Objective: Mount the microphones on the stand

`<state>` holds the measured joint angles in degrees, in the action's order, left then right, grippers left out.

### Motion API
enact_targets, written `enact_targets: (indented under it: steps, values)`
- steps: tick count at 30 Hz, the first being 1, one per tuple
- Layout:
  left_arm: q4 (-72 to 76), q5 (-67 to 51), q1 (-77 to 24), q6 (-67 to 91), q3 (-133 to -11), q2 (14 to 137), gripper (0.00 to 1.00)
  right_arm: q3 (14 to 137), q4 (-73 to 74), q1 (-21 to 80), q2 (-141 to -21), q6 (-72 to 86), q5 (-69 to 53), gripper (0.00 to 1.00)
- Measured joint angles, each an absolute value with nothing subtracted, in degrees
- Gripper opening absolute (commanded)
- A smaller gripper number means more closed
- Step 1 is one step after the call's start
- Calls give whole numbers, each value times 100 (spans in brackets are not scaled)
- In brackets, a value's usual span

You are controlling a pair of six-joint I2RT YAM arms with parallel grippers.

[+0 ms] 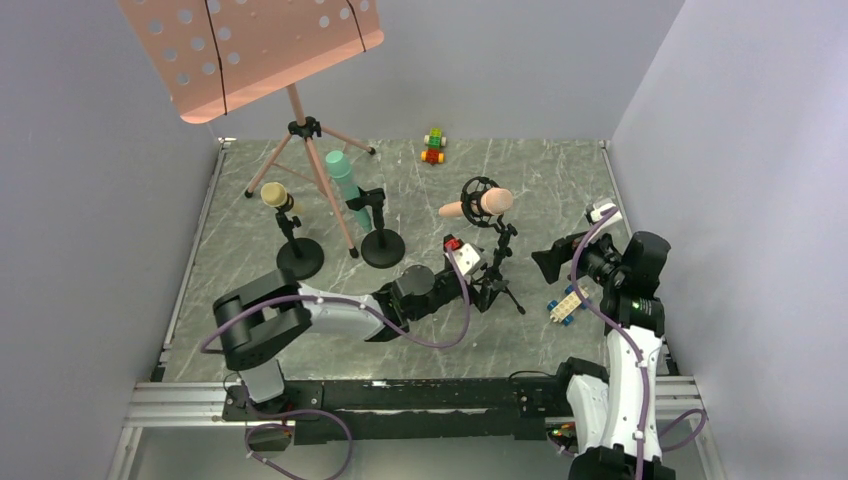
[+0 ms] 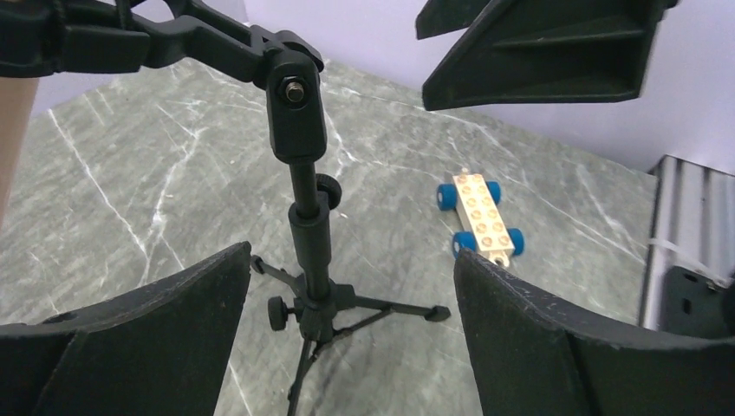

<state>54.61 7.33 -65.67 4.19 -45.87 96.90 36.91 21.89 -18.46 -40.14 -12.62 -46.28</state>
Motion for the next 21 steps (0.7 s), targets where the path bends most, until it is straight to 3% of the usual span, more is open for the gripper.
enact_targets:
  steps: [11,21]
  values:
    - [6020,1035,-6449,397,-5157,10427,68,3691,2086,-1872,-3881,-1135,-4547,100]
    - [5981,1052,-6331,425,-5566,10820,43,3691,2086,-1894,-3850,-1107,-4550,100]
